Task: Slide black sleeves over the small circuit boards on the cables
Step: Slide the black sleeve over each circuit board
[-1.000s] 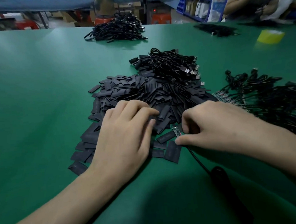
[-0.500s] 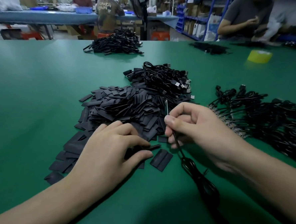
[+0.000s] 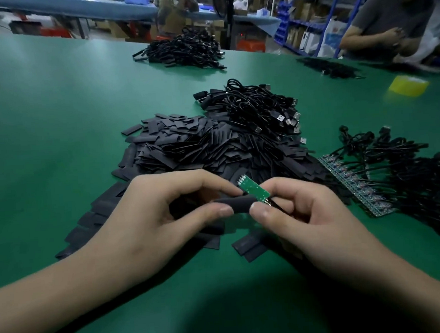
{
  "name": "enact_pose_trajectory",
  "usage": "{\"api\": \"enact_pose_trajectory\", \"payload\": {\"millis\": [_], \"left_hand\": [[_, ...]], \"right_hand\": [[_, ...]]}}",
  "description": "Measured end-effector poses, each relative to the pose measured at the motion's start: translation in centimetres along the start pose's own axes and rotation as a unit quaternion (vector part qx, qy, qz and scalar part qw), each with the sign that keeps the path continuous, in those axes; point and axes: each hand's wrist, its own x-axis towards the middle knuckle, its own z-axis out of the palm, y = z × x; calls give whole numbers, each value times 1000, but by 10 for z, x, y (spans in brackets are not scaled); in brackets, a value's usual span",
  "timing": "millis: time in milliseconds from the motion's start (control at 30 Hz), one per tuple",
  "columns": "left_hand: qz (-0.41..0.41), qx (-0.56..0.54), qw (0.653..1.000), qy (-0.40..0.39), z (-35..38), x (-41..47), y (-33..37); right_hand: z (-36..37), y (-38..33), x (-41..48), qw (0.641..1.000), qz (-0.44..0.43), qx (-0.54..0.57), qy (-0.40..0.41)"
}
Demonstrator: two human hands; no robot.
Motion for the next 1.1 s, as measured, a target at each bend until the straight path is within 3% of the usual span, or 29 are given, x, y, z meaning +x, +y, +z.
{"api": "enact_pose_trajectory", "payload": {"millis": [167,333,533,600,700,833,1100], "left_hand": [[80,105,991,-6,0,-2,5],[119,148,981,37,2,-4,8],[53,103,991,68,-1,0,5],[41,91,992,74,-2,1,3],[26,74,994,81,-2,1,1],[4,58,994,90,-2,1,0],[-8,58,996,72,-1,1,-1]], "right_hand": [[2,1,-2,1000,-1,26,-3],[3,0,-3,1000,20,1,-6],[-18,-6,7,953,89,289,15],[-24,-4,7,967,69,245,15],[-31,-4,5,999,31,37,-1],[-31,-6,4,978,-35,-202,-31],[-23,-5,2,975,-33,-218,-36]]}}
